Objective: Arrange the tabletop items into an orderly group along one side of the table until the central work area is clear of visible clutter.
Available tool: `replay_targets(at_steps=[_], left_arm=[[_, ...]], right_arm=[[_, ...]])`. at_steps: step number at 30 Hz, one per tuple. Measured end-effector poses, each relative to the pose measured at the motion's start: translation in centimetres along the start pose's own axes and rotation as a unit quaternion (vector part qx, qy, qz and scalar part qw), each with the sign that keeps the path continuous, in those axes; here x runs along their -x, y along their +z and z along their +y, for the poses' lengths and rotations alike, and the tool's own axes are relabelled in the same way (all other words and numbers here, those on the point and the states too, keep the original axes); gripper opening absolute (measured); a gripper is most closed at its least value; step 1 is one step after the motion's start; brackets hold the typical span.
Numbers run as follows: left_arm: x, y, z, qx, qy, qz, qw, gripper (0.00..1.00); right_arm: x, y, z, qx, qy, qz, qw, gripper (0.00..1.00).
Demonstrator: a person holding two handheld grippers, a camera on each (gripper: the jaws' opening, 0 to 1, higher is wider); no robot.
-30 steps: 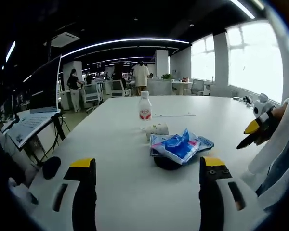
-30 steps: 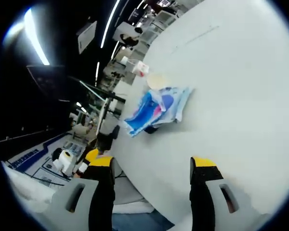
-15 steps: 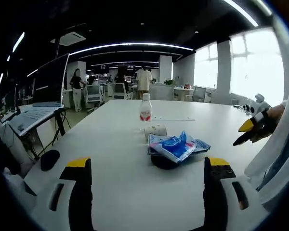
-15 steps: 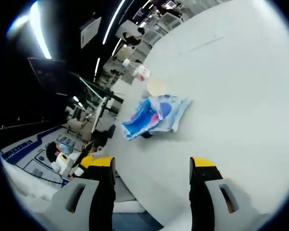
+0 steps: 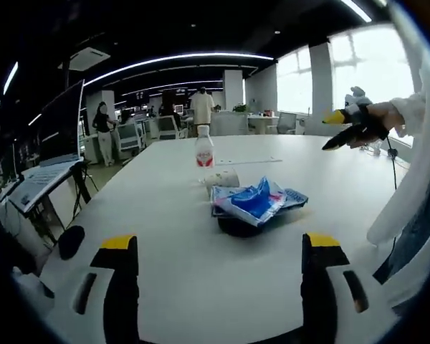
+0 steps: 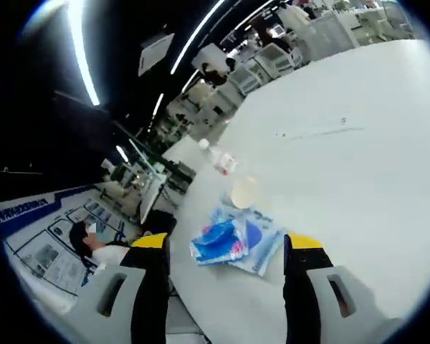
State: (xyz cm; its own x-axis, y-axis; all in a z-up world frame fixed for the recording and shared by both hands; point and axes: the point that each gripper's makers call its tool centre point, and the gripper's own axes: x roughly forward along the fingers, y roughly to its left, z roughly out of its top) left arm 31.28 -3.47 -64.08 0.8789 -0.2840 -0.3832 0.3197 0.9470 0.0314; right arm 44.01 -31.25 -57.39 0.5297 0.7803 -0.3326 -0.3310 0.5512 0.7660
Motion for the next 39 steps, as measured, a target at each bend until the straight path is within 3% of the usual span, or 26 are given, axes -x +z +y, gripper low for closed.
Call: replay_targets(at_steps=[2, 4, 8, 13, 21, 23, 28, 31, 39], left_arm=[[0.1, 0.0, 0.1, -0.002, 0.003, 0.000, 1.0000, 0.96], [0.1, 0.0, 0.2, 0.000, 0.004, 0.000, 1.0000, 0.96], [0.1, -0.1, 0.2, 0.001, 0.004, 0.004, 1.0000, 0.95], [0.2, 0.1, -0.1, -0.008, 0.001, 0.003, 1.0000, 0.92], [0.1, 0.0, -0.2, -0.003, -0.002, 0.003, 1.0000, 0.92], [0.1, -0.2, -0.2, -0.005, -0.002, 0.008, 1.0000, 0.91], [0.1, -0.2, -0.1, -0.008, -0.001, 0.011, 0.9999, 0.89], [0.0, -0.3, -0.3, -0.010, -0.005, 0.015, 0.9998, 0.89], [-0.2, -0.9, -0.7, -0.015, -0.012, 0.028, 0.9994, 0.87]], right_arm=[[-0.1, 1.7, 0.2, 0.028, -0.003, -0.008, 0.9996, 0.57], [0.0, 2.8, 0.3, 0.092, -0.021, 0.016, 0.9955, 0.54], [0.4, 6.2, 1.0, 0.198, -0.049, 0.038, 0.9783, 0.56], [0.9, 11.3, 3.0, 0.181, -0.030, -0.006, 0.9831, 0.55], [-0.4, 15.0, 6.0, 0.240, -0.027, 0.000, 0.9704, 0.55], [-1.4, 15.0, 5.8, 0.231, -0.029, 0.009, 0.9725, 0.55], [-4.2, 11.6, 4.6, 0.231, -0.027, 0.057, 0.9709, 0.54], [-6.0, 9.4, 3.5, 0.213, -0.021, 0.078, 0.9738, 0.53], [-8.9, 5.6, 1.0, 0.192, -0.018, 0.126, 0.9731, 0.53]])
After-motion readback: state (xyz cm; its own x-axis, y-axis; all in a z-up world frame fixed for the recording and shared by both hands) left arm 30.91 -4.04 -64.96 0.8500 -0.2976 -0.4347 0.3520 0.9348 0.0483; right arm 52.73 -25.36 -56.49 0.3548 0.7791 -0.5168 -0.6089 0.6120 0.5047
